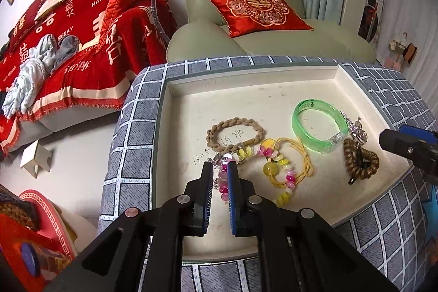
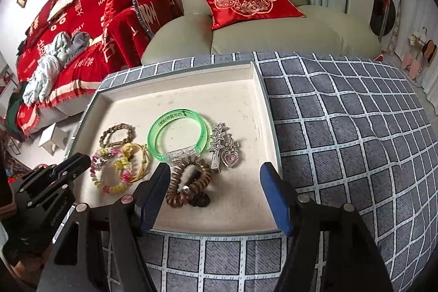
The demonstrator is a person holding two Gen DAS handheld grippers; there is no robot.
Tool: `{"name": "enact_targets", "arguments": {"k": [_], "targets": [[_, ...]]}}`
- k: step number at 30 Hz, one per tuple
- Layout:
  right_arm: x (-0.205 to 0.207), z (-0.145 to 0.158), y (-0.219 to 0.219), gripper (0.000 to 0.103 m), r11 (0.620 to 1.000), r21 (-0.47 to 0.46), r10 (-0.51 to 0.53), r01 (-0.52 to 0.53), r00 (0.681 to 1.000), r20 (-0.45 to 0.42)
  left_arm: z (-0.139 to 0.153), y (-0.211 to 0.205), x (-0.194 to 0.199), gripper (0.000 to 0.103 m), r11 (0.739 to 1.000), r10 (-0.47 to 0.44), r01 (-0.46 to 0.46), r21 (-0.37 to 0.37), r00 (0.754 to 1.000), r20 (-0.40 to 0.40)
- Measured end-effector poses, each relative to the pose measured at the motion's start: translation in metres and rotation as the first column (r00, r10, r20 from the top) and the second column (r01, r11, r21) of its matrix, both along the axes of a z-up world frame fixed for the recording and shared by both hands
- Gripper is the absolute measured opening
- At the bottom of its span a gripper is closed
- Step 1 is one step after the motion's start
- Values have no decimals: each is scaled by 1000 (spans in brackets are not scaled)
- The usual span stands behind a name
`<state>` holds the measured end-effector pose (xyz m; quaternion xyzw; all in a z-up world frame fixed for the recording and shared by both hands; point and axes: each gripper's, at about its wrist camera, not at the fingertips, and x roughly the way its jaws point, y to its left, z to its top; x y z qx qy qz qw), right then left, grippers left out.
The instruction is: Organize jewelry
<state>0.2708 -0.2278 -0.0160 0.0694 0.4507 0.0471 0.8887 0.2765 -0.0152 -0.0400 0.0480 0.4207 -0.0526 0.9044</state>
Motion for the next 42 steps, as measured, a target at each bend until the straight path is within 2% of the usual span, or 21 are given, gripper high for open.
{"name": "enact_targets", "arguments": {"k": [20, 21, 22, 24, 29, 32, 35, 36, 39, 42], "targets": [[-26, 12, 3, 72, 1000, 11, 4, -4, 1000, 20, 18, 5, -20, 27, 1000, 9, -9, -13, 999, 34], [-28, 13, 4, 72, 1000, 9, 5, -5, 1000, 22, 19, 5, -22, 54, 1000, 10, -9, -15, 999, 36], [-29, 14, 5, 73, 1000, 8, 5, -5, 1000, 24, 21, 6, -23, 103, 1000, 19, -19, -14, 999, 39], [-30, 16, 4, 77, 1000, 11, 5, -5, 999, 32, 27, 8, -30, 103, 999, 43, -42, -15, 994, 103], [-34, 20, 3, 78, 1000, 7, -3, 3, 999, 41, 31, 7, -31, 103, 999, 32, -31, -12, 994, 107], [-40, 24, 3, 83, 1000, -5, -16, 16, 998, 60, 33, 9, -35, 103, 999, 39, -37, -20, 994, 107], [-51, 30, 3, 91, 999, -21, -26, 28, 994, 105, 35, 12, -44, 103, 999, 46, -44, -24, 993, 113], [-55, 32, 3, 101, 999, -21, -26, 29, 992, 120, 37, 13, -48, 103, 999, 48, -46, -23, 992, 117], [-71, 39, 3, 103, 1000, -4, -27, 29, 982, 189, 40, 14, -61, 103, 998, 56, -53, -27, 990, 127], [-82, 41, 7, 103, 999, -31, -23, 30, 979, 201, 44, 14, -75, 103, 998, 63, -59, -32, 988, 141]]}}
